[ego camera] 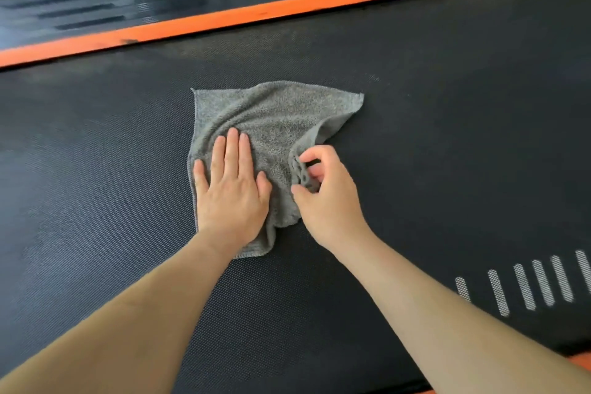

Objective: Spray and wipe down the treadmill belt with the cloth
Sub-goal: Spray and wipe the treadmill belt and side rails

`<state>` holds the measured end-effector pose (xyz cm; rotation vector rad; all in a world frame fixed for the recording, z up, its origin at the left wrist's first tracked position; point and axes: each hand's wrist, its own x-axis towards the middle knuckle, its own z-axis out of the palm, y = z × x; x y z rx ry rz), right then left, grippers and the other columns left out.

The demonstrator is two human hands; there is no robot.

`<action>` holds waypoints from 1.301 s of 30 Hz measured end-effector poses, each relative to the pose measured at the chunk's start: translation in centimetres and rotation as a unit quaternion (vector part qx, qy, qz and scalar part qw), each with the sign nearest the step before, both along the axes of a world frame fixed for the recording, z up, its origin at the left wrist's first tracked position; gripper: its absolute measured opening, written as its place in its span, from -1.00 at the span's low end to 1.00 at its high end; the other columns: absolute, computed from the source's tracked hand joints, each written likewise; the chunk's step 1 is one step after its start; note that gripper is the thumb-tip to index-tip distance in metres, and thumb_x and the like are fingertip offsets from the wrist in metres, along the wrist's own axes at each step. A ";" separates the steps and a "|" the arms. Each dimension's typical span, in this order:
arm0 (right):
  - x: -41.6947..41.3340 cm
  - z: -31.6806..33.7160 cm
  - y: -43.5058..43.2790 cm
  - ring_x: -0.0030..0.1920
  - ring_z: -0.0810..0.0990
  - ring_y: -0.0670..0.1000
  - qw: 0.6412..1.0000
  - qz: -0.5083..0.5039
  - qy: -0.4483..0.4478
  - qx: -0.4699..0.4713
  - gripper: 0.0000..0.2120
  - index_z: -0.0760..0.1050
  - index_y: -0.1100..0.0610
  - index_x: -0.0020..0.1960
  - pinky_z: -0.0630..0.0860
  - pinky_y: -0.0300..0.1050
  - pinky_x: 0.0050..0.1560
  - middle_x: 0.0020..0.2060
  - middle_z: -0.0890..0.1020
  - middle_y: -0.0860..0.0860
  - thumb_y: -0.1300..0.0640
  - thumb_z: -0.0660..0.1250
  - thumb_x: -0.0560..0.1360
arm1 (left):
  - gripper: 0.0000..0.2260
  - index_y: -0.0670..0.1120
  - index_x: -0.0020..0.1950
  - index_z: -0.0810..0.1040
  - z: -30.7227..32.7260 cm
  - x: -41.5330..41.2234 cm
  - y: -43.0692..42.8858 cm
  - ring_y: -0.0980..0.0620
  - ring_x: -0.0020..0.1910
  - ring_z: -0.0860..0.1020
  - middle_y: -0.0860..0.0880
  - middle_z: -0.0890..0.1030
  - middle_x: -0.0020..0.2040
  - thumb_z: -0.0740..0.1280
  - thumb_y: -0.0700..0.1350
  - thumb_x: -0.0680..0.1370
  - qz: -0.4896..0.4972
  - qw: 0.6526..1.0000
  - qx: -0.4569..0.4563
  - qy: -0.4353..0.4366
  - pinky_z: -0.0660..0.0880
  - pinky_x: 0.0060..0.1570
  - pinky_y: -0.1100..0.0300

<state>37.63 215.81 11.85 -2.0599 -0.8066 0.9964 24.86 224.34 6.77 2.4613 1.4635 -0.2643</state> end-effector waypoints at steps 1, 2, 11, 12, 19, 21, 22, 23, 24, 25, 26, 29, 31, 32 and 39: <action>0.1 0.2 0.3 -0.07 0.50 -0.14 1.000 -0.002 0.004 0.004 -0.67 0.40 -0.05 0.14 0.40 -0.30 -0.04 -0.04 0.49 -0.02 0.27 0.39 0.50 | -0.40 -0.05 0.62 -0.21 0.1 0.1 0.0 0.02 0.59 -0.22 0.01 -0.19 0.63 -0.19 0.13 0.62 -0.001 1.000 -0.002 0.000 -0.18 0.55 -0.14; 0.3 0.2 0.4 -0.10 0.52 -0.09 1.000 -0.004 0.002 0.001 -0.67 0.39 -0.06 0.14 0.43 -0.24 -0.06 -0.09 0.53 -0.01 0.25 0.39 0.50 | -0.41 -0.05 0.62 -0.21 0.1 0.2 0.1 0.03 0.59 -0.22 0.02 -0.20 0.63 -0.17 0.13 0.63 0.000 1.000 -0.007 0.001 -0.18 0.54 -0.15; 4.8 0.6 -6.5 -0.52 0.37 -0.09 0.959 -0.160 0.177 -0.151 -0.82 0.58 0.11 0.15 0.31 -0.26 -0.50 -0.39 0.50 -0.01 0.11 0.39 0.56 | -0.41 0.04 0.63 -0.16 1.5 0.5 0.3 0.02 0.60 -0.19 0.03 -0.16 0.63 -0.01 0.13 0.65 0.005 0.999 -0.039 -0.011 -0.13 0.51 -0.27; 4.9 1.0 -6.6 -0.51 0.41 -0.11 0.964 -0.124 0.166 -0.166 -0.78 0.58 0.09 0.12 0.34 -0.27 -0.46 -0.39 0.52 -0.03 0.02 0.43 0.53 | -0.41 0.09 0.62 -0.12 2.1 0.5 0.4 0.01 0.60 -0.17 0.03 -0.14 0.63 0.04 0.11 0.64 0.000 0.999 -0.047 -0.027 -0.11 0.50 -0.29; 4.0 1.7 -5.0 -0.12 0.55 0.01 0.986 0.027 -0.052 -0.158 -0.99 0.57 0.02 -0.07 0.40 -0.13 -0.15 -0.23 0.57 -0.10 0.11 0.38 0.53 | -0.73 -0.04 0.02 0.50 3.2 -5.1 -5.6 -0.07 -0.07 0.48 0.01 0.46 -0.04 0.48 0.02 0.43 -0.067 0.986 0.008 -0.152 0.52 -0.15 -0.01; 4.0 1.8 -5.2 -0.16 0.55 -0.03 0.990 0.001 -0.032 -0.137 -0.96 0.48 0.06 0.02 0.43 -0.13 -0.18 -0.19 0.55 -0.08 0.11 0.29 0.59 | -0.81 -0.04 0.01 0.56 2.2 -6.3 -6.0 -0.09 -0.13 0.49 0.02 0.49 -0.09 0.42 0.02 0.49 -0.087 0.986 0.003 -0.141 0.52 -0.16 -0.02; 3.9 1.9 -5.2 -0.21 0.60 -0.04 0.991 -0.032 0.007 -0.132 -0.94 0.44 0.09 0.07 0.47 -0.10 -0.20 -0.17 0.57 -0.04 0.13 0.26 0.61 | -0.85 -0.05 0.01 0.58 2.0 -6.5 -5.7 -0.10 -0.16 0.50 0.01 0.51 -0.11 0.34 0.00 0.53 -0.088 0.985 0.004 -0.148 0.53 -0.17 -0.04; 3.7 2.0 -5.3 -0.29 0.64 -0.06 0.987 -0.074 0.052 -0.133 -0.92 0.42 0.13 0.11 0.52 -0.10 -0.25 -0.15 0.60 0.01 0.16 0.23 0.63 | -0.85 -0.06 0.00 0.59 2.0 -6.4 -5.4 -0.11 -0.18 0.52 0.00 0.54 -0.13 0.29 -0.03 0.55 -0.087 0.984 0.000 -0.153 0.54 -0.19 -0.05; 3.3 2.3 -5.5 -0.40 0.63 -0.07 0.979 -0.118 0.095 -0.137 -0.90 0.41 0.17 0.14 0.52 -0.17 -0.36 -0.18 0.62 0.07 0.21 0.21 0.63 | -0.87 -0.07 -0.01 0.61 2.2 -6.3 -5.1 -0.12 -0.18 0.54 0.00 0.56 -0.15 0.29 -0.08 0.55 -0.085 0.984 -0.007 -0.155 0.56 -0.19 -0.04; 3.3 2.3 -5.8 -0.49 0.58 -0.07 0.969 -0.151 0.121 -0.152 -0.87 0.40 0.20 0.16 0.47 -0.24 -0.46 -0.23 0.61 0.11 0.26 0.20 0.63 | -0.91 -0.08 -0.01 0.62 2.7 -6.1 -4.9 -0.12 -0.17 0.57 0.00 0.57 -0.14 0.32 -0.14 0.55 -0.086 0.984 -0.028 -0.152 0.57 -0.18 -0.02; 3.4 2.4 -6.4 -0.53 0.53 -0.05 0.960 -0.170 0.130 -0.178 -0.85 0.41 0.21 0.17 0.44 -0.28 -0.51 -0.29 0.60 0.12 0.29 0.19 0.61 | -0.91 -0.07 0.01 0.62 3.1 -5.8 -4.9 -0.11 -0.13 0.59 0.01 0.59 -0.12 0.34 -0.18 0.55 -0.103 0.983 -0.065 -0.136 0.57 -0.14 0.00; 4.1 3.3 -8.7 -0.47 0.57 -0.01 0.946 -0.071 0.060 -0.311 -0.82 0.40 0.12 0.16 0.54 -0.12 -0.34 -0.33 0.63 0.06 0.23 0.21 0.56 | -0.86 0.07 0.10 0.58 4.8 -6.2 -5.9 -0.03 0.02 0.58 0.08 0.58 -0.01 0.25 -0.05 0.62 -0.173 0.958 -0.229 -0.019 0.53 0.04 0.06; 4.3 4.1 -10.1 -0.20 0.64 0.03 0.901 0.107 -0.077 -0.413 -0.70 0.30 0.02 0.27 0.53 -0.05 -0.18 -0.17 0.65 0.01 0.07 0.23 0.56 | -0.82 0.10 0.00 0.55 5.3 -6.8 -7.2 -0.01 -0.01 0.57 0.12 0.57 -0.05 0.15 0.04 0.62 -0.191 0.940 -0.281 0.006 0.54 0.03 0.06; 4.1 4.2 -10.4 -0.01 0.60 0.05 0.878 0.170 -0.154 -0.420 -0.60 0.25 -0.01 0.37 0.51 -0.02 -0.09 0.00 0.62 0.01 0.01 0.23 0.56 | -0.76 0.10 -0.02 0.56 5.5 -6.9 -7.7 0.00 -0.02 0.57 0.13 0.56 -0.06 0.12 0.08 0.60 -0.184 0.946 -0.268 -0.019 0.55 0.01 0.05; -0.1 -0.9 -4.3 0.58 0.11 0.12 0.926 0.224 -0.298 -0.057 -0.48 0.22 0.17 0.56 0.18 0.09 0.53 0.55 0.23 0.15 0.09 0.08 0.62 | -0.47 -0.19 0.57 0.20 2.0 0.8 -7.0 -0.11 0.59 0.09 -0.14 0.16 0.60 0.00 0.02 0.64 -0.072 0.993 -0.033 -0.089 0.09 0.53 -0.09</action>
